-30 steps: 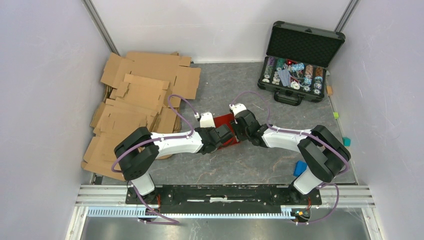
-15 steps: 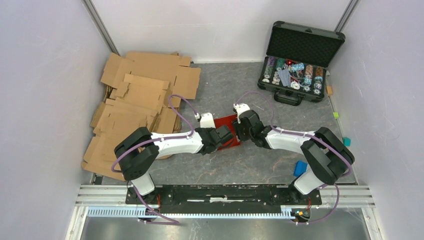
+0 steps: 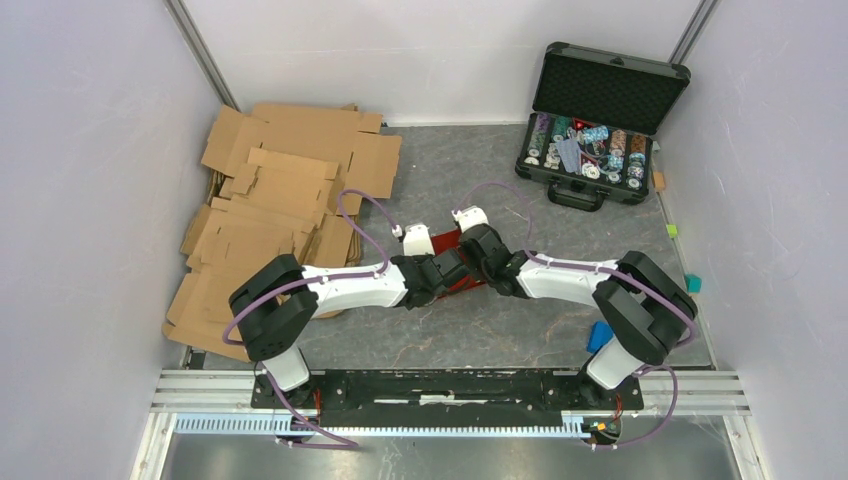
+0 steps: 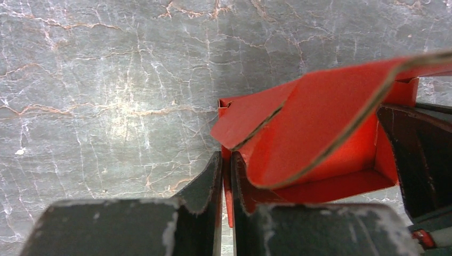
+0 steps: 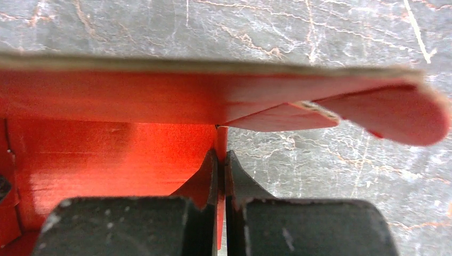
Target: Fold the paper box
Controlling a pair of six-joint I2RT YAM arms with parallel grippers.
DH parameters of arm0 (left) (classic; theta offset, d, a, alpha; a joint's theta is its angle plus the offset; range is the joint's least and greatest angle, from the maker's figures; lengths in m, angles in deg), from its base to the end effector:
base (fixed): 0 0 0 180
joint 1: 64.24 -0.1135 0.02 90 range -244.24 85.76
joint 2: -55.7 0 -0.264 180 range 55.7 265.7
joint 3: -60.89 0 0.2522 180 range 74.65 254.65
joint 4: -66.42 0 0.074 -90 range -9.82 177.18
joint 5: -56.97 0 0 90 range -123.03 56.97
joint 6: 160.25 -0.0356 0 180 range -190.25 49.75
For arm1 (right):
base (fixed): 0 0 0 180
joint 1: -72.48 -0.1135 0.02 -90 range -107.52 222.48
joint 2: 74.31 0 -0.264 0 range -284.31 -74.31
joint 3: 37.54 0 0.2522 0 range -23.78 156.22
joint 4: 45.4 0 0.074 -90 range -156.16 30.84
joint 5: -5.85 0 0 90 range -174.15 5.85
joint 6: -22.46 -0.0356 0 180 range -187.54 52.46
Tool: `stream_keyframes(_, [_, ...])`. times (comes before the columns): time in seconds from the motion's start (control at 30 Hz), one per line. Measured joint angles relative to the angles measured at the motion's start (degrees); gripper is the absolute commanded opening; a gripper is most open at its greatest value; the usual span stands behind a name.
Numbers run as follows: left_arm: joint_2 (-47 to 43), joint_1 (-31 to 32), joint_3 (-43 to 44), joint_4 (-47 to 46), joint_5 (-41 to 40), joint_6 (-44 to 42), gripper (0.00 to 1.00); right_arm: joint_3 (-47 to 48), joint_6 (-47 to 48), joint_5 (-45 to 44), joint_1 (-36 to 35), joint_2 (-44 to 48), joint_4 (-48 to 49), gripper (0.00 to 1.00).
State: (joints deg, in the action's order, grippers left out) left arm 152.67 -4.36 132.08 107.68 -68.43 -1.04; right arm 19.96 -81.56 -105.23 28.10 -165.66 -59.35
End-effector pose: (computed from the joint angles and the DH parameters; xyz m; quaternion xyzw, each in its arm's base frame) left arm 0.1781 -0.2659 0.1710 -0.1362 0.9256 -0.0431 0.3505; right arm 0.2289 0.2061 0.1575 -0.1766 0.9025 0.0237 0.3922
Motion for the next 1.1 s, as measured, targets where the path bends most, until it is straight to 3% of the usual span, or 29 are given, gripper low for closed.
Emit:
stream_keyframes(0.13, [0.37, 0.00, 0.59, -0.39, -0.02, 0.00, 0.02, 1.60, 0.31, -5.11, -1.60, -1.51, -1.60, 0.02])
stream_keyframes(0.3, [1.03, -0.07, 0.85, -0.61, -0.04, 0.07, 0.02, 2.64, 0.37, -6.40, -1.62, -2.36, -2.27, 0.10])
stream_keyframes(0.43, [1.27, -0.13, 1.07, -0.61, -0.04, 0.07, 0.02, 2.71, 0.50, -6.45, -1.64, -2.36, -2.25, 0.23])
stream_keyframes(0.63, [2.60, -0.11, 2.19, 1.01, -0.11, -0.26, 0.02, 0.46, 2.10, -5.64, -1.20, -0.87, -1.70, 0.58])
stream_keyframes(0.8, [3.72, -0.17, 2.78, 3.52, -0.09, -1.64, 0.03, -4.22, 2.47, 2.10, 1.22, 4.96, -0.17, 0.80])
stream_keyframes(0.9, [4.79, -0.42, 4.24, 4.52, -0.02, -3.32, 0.07, -5.70, 2.29, 6.93, 3.34, 8.07, 1.44, 0.84])
stream_keyframes(1.1, [6.62, -0.66, 6.86, 5.42, 0.33, -8.79, 0.21, -10.54, 2.27, 10.99, 5.27, 16.04, 4.35, 0.84])
